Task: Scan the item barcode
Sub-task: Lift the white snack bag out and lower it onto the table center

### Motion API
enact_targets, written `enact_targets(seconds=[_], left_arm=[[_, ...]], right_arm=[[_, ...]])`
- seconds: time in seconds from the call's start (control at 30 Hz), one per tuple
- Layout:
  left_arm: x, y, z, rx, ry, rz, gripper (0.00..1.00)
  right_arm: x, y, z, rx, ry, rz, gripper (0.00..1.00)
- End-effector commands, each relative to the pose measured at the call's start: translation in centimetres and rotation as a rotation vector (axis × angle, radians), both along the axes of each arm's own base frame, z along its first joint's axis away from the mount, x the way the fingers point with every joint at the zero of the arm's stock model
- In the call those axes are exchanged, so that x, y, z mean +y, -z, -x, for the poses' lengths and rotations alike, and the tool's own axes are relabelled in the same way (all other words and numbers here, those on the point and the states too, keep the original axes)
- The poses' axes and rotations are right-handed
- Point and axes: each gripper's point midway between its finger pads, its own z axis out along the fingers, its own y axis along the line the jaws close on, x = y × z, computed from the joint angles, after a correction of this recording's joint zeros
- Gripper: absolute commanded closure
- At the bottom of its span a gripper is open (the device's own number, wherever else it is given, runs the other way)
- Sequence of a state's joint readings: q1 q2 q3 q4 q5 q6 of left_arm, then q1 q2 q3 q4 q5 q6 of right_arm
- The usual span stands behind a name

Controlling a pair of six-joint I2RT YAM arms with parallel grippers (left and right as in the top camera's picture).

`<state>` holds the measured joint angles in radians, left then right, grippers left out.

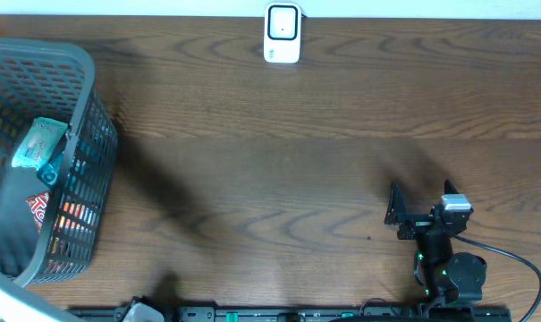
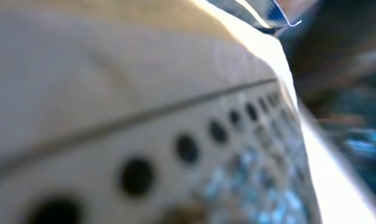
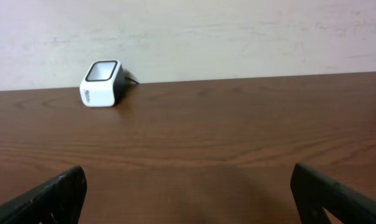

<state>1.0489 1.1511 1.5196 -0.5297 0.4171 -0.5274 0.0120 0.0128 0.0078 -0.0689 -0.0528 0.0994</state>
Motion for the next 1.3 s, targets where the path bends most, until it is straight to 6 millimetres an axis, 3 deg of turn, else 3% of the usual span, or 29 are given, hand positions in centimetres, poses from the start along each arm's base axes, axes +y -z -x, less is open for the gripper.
enact_targets(seconds=[0.0,0.1,0.23,0.4,0.57,0.7,1.0,1.13,1.27], left_arm=[[-10.2,-5.2,-3.4,-0.19,0.419,-0.009,0.93],[-17.7,-5.5,-5.3,-0.188,0.702,-0.024,0.93],[-26.6,-2.8,-7.3,-0.092,1.042,-0.054,0.93],[-34.7,4.6,-9.7,0.158,1.263,-0.046,0.93],[-40.1,13.0,-12.1,0.471,1.354,-0.114,0.93],[-41.9,19.4,-14.5,0.682,1.322,-0.148,0.93],[-42.5,31.0,-16.8,0.979,1.281,-0.021,0.93],[-42.6,34.3,-17.2,1.038,1.184,0.121,0.93],[-42.8,35.9,-17.9,1.038,1.126,0.19,0.92]], right_arm=[[0.2,0.1,0.0,0.0,-0.005,-0.012,0.01],[0.2,0.0,0.0,0.0,-0.005,-0.012,0.01],[0.2,0.1,0.0,0.0,-0.005,-0.012,0.01],[0.2,0.1,0.0,0.0,-0.005,-0.012,0.01],[0.2,0.1,0.0,0.0,-0.005,-0.012,0.01],[0.2,0.1,0.0,0.0,-0.005,-0.012,0.01],[0.2,0.0,0.0,0.0,-0.005,-0.012,0.01],[0.2,0.1,0.0,0.0,-0.005,-0.012,0.01],[0.2,0.1,0.0,0.0,-0.005,-0.012,0.01]])
